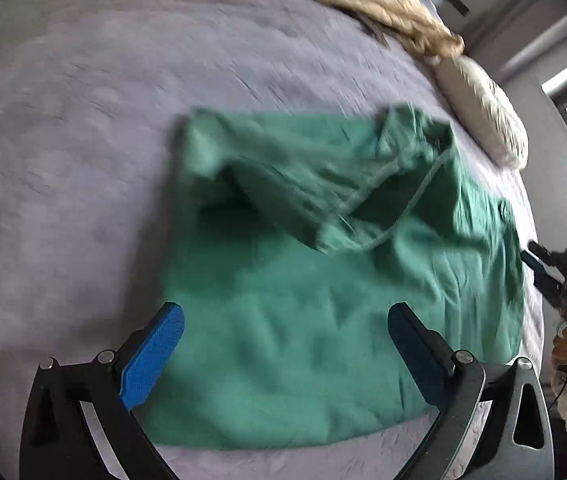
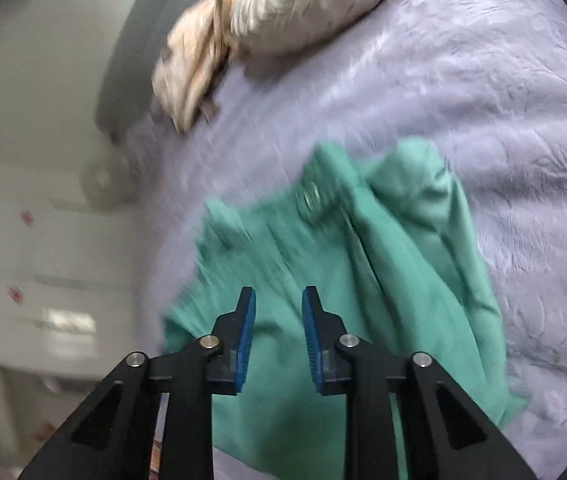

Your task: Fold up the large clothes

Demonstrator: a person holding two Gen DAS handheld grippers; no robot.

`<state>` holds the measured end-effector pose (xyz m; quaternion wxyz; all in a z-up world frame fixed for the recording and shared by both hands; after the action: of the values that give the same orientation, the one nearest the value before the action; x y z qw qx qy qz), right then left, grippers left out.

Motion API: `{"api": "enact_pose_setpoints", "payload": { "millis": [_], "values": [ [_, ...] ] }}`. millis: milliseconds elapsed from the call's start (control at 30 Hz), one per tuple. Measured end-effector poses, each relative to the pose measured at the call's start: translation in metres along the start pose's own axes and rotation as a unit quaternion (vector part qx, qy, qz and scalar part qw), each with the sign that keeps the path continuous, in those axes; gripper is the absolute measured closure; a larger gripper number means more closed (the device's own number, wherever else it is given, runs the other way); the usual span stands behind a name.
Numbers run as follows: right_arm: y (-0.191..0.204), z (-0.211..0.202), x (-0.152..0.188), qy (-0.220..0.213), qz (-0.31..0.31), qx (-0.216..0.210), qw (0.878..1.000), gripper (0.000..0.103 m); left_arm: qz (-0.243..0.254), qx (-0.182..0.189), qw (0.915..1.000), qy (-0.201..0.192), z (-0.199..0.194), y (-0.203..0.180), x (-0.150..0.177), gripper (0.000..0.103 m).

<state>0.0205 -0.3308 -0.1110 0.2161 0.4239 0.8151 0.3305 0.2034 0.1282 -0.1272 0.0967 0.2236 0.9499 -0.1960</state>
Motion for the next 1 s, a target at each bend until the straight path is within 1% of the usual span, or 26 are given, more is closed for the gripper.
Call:
{"api": "enact_pose_setpoints", "payload": {
  "millis": [33,100,167,200,233,267,300,333,367,433,467,500,567,600,633,667,733,800,833,867,900,933,967,1000],
  "values": [
    [0.002,0.007,-0.001,0.003,-0.011,0.015,1.000,0.077,0.006,0.001,1.0000,-0.001,0.010,-0.008,-0.004,0.001],
    [0.005,0.017,-0.005,-0.001,-0.028,0.034,0.999,0.077,0.012,-0.001,0.9997,-0.021,0.021,-0.018,-0.019,0.001],
    [0.006,0.026,-0.013,-0.010,-0.053,0.065,0.996,0.077,0.002,-0.014,0.9982,-0.058,0.028,-0.023,-0.045,0.001],
    [0.003,0.030,-0.016,-0.011,-0.055,0.078,0.995,0.077,-0.004,-0.026,0.9973,-0.069,0.032,-0.021,-0.055,0.001],
    [-0.002,0.034,-0.022,-0.014,-0.052,0.090,0.995,0.077,-0.014,-0.046,0.9954,-0.083,0.034,-0.017,-0.068,0.001],
    [-0.005,0.036,-0.027,-0.018,-0.047,0.095,0.994,0.077,-0.028,-0.068,0.9922,-0.100,0.036,-0.009,-0.083,0.001],
    [-0.011,0.037,-0.032,-0.026,-0.042,0.101,0.994,0.077,-0.040,-0.087,0.9896,-0.108,0.036,-0.003,-0.092,0.001],
    [-0.014,0.037,-0.036,-0.031,-0.036,0.102,0.994,0.077,-0.056,-0.113,0.9855,-0.114,0.038,0.007,-0.102,0.001],
    [-0.018,0.036,-0.039,-0.037,-0.021,0.095,0.995,0.077,-0.064,-0.126,0.9832,-0.115,0.038,0.014,-0.107,0.001],
    [-0.023,0.027,-0.042,-0.055,0.001,0.081,0.995,0.077,-0.080,-0.159,0.9776,-0.112,0.035,0.030,-0.114,0.001],
    [-0.024,0.022,-0.042,-0.064,0.007,0.079,0.995,0.077,-0.085,-0.163,0.9769,-0.109,0.030,0.036,-0.113,0.001],
    [-0.025,0.015,-0.041,-0.074,0.013,0.081,0.994,0.077,-0.084,-0.157,0.9784,-0.105,0.025,0.040,-0.109,0.001],
    [-0.024,-0.003,-0.038,-0.089,0.014,0.083,0.992,0.070,-0.060,-0.154,0.9819,-0.093,0.015,0.040,-0.098,0.001],
    [-0.023,-0.010,-0.037,-0.094,0.009,0.087,0.992,0.058,-0.038,-0.155,0.9840,-0.079,0.012,0.039,-0.089,0.001],
    [-0.019,-0.020,-0.032,-0.102,-0.007,0.097,0.990,0.043,-0.019,-0.156,0.9854,-0.065,0.010,0.039,-0.080,0.001],
    [-0.018,-0.026,-0.028,-0.109,-0.021,0.112,0.987,0.038,0.001,-0.156,0.9865,-0.049,0.009,0.039,-0.067,0.001],
    [-0.017,-0.033,-0.022,-0.107,-0.045,0.131,0.985,0.036,0.014,-0.146,0.9886,-0.032,0.009,0.040,-0.055,0.001],
    [-0.024,-0.026,-0.020,-0.085,-0.062,0.172,0.980,0.036,0.011,-0.135,0.9907,-0.016,0.015,0.042,-0.048,0.001],
    [-0.027,-0.020,-0.020,-0.075,-0.062,0.181,0.979,0.036,0.005,-0.128,0.9917,-0.005,0.022,0.043,-0.047,0.002],
    [-0.031,-0.011,-0.020,-0.058,-0.059,0.189,0.978,0.036,-0.001,-0.119,0.9929,0.006,0.029,0.044,-0.044,0.007],
    [-0.035,-0.003,-0.020,-0.043,-0.057,0.199,0.977,0.041,-0.001,-0.114,0.9934,0.011,0.035,0.042,-0.042,0.037],
    [-0.036,0.002,-0.018,-0.034,-0.064,0.210,0.975,0.075,0.002,-0.103,0.9946,0.013,0.037,0.040,-0.039,0.076],
    [-0.034,0.005,-0.015,-0.027,-0.071,0.208,0.975,0.099,0.000,-0.094,0.9955,0.009,0.035,0.036,-0.037,0.086],
    [-0.030,0.004,-0.011,-0.025,-0.075,0.196,0.977,0.100,0.004,-0.100,0.9950,-0.002,0.029,0.033,-0.035,0.088]
  ]
}}
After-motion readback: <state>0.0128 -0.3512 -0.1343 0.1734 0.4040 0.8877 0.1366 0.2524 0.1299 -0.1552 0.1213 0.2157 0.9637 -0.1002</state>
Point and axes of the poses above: each gripper's, at about its wrist camera, not at the fingertips, and z roughly the way its jaws point, y to its left, x to its underside, the point moved 3 cm from there along z, roughly the way its jaws point, and after that the axes turned 5 degrees about z, right-handed, at the moved point
